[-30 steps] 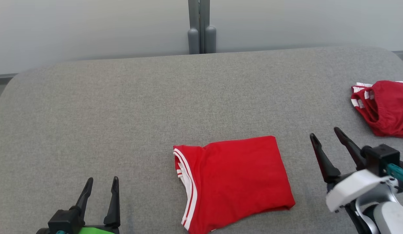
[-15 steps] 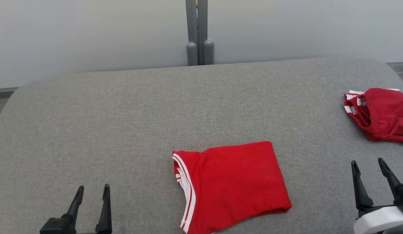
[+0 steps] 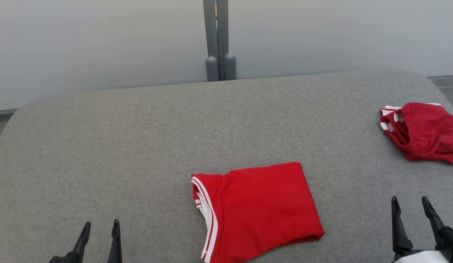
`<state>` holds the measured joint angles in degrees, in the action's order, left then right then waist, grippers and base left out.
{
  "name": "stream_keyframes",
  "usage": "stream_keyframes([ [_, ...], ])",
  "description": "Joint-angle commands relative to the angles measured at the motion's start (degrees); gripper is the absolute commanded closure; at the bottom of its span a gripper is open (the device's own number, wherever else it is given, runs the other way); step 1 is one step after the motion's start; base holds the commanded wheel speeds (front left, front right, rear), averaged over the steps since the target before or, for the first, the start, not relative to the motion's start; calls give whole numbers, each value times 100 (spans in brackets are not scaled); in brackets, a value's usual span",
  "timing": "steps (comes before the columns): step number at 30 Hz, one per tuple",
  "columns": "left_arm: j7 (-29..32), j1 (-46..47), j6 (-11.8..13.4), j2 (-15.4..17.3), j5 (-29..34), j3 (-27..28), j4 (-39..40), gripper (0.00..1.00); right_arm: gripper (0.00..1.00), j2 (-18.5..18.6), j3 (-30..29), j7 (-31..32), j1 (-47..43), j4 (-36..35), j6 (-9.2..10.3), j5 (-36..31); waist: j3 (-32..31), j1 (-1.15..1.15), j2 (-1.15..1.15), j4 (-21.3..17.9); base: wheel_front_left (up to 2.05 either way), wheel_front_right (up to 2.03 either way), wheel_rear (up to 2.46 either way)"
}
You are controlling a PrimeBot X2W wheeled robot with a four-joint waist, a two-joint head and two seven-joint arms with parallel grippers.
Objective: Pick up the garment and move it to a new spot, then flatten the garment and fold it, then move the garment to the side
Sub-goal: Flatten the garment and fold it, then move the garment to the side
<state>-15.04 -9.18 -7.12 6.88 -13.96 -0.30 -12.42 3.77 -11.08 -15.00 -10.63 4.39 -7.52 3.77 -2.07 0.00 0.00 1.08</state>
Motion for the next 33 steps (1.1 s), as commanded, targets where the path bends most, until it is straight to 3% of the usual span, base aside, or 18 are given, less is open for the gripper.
stream_keyframes([
  [1,-14,-84,-26,-7,48,31,27,0,0,-18,6,-22,-66,8,7,-19,-12,0,0,-4,0,0,0],
  [33,-14,-51,-43,-69,80,60,161,0,0,54,301,-24,274,-328,7,18,90,0,0,92,0,0,0],
])
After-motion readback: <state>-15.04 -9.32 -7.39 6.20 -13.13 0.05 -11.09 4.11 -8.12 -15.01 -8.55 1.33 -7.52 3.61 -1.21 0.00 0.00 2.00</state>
